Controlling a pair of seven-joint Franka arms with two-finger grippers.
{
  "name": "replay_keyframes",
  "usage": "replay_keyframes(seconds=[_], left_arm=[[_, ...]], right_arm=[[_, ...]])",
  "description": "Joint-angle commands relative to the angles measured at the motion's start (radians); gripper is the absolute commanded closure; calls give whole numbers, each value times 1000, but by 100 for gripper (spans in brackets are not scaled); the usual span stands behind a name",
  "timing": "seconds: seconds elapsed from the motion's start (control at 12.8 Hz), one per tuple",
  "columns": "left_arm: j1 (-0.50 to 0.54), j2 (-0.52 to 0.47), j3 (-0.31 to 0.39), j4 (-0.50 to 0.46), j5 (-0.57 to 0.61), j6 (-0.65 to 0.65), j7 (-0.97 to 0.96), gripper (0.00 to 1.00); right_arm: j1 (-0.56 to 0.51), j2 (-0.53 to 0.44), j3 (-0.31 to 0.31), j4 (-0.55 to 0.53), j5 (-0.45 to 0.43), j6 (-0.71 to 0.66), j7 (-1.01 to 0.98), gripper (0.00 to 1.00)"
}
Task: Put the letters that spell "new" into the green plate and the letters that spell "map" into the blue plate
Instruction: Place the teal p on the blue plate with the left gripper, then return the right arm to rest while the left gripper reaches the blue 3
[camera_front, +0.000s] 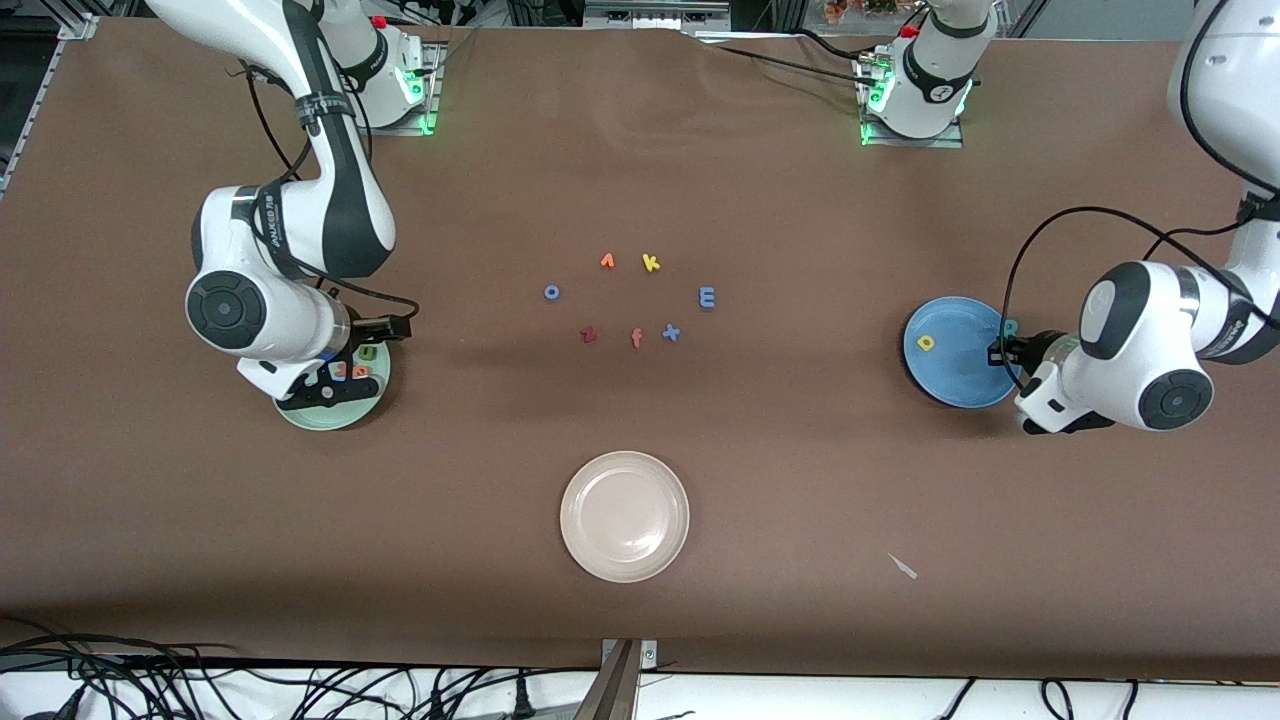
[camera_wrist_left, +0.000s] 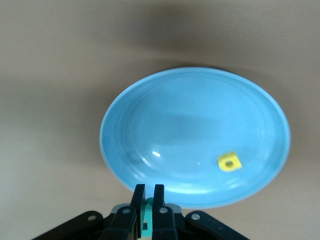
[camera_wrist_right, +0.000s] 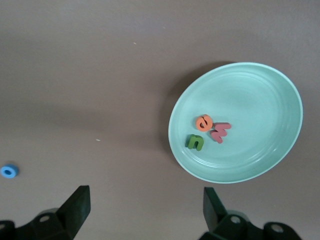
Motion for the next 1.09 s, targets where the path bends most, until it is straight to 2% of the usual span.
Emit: replay_keyframes(seconds=[0.0,0.16,0.31,0.39,0.55,0.7,0.86,1.01], left_arm=[[5,40,-16,3,35,22,11,65],[3,23,-24,7,27,11,6,0],[-15,-44,-86,28,18,-73,-12,0],[-14,-84,-135,28,11,-96,-50,0],[-15,-113,-241,20,-83,-101,-229,0],[-24,-104,-367,-9,-94,-75,-415,0],[-70,-104,-438,-96,-95,111,-588,0],[-159,-96,-442,-197,-91,346,-742,0]], right_arm=[[43,-24,-14,17,8,-57,9,0],[43,-44,-23,22,3,-89,4,0],[12,-90,-8,20,-20,-94,-5,0],[-27,-116,41,15,-63,-90,-5,0],[-208,-191,249,-12,-155,-83,-5,0],[-271,-275,294,-40,-178,-80,-8,0],[-356,-346,355,-47,-183,-95,-14,0],[-397,-423,365,-61,-207,-158,-7,0]])
